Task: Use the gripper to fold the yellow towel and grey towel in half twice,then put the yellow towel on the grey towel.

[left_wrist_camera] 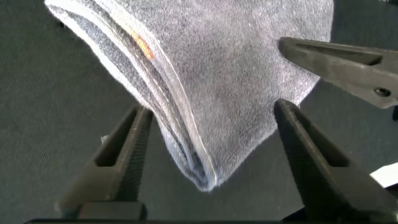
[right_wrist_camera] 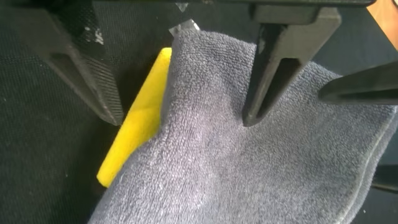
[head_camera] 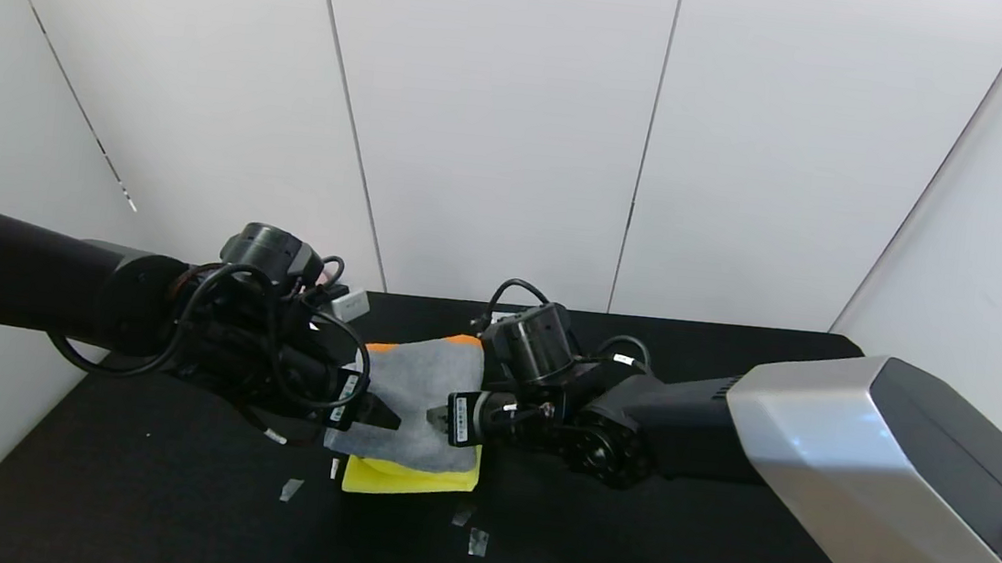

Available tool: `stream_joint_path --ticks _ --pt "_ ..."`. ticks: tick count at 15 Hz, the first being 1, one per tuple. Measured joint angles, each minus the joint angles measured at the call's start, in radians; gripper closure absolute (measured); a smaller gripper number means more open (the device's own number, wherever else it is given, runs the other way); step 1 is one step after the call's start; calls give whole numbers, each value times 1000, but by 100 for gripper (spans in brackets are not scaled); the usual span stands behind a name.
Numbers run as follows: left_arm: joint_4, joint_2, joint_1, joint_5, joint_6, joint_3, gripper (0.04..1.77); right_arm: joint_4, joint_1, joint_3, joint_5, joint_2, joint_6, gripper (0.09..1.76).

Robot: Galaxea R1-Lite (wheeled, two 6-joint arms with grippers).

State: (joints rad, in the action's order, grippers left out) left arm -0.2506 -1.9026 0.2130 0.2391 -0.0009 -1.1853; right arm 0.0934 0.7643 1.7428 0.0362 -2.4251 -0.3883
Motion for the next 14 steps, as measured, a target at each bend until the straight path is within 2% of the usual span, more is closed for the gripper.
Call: stream_joint_path --ticks 5,6,9,14 --pt "-18 38 -17 -22 6 5 25 -19 -11 -48 0 44 4 30" --pt "-27 51 -23 -41 9 8 23 -17 -12 -72 0 64 5 28" --pt "-59 97 -37 -77 22 27 19 -10 -15 -163 0 135 24 24" --pt "-48 239 -60 -81 22 129 14 1 -52 -366 -26 299 66 19"
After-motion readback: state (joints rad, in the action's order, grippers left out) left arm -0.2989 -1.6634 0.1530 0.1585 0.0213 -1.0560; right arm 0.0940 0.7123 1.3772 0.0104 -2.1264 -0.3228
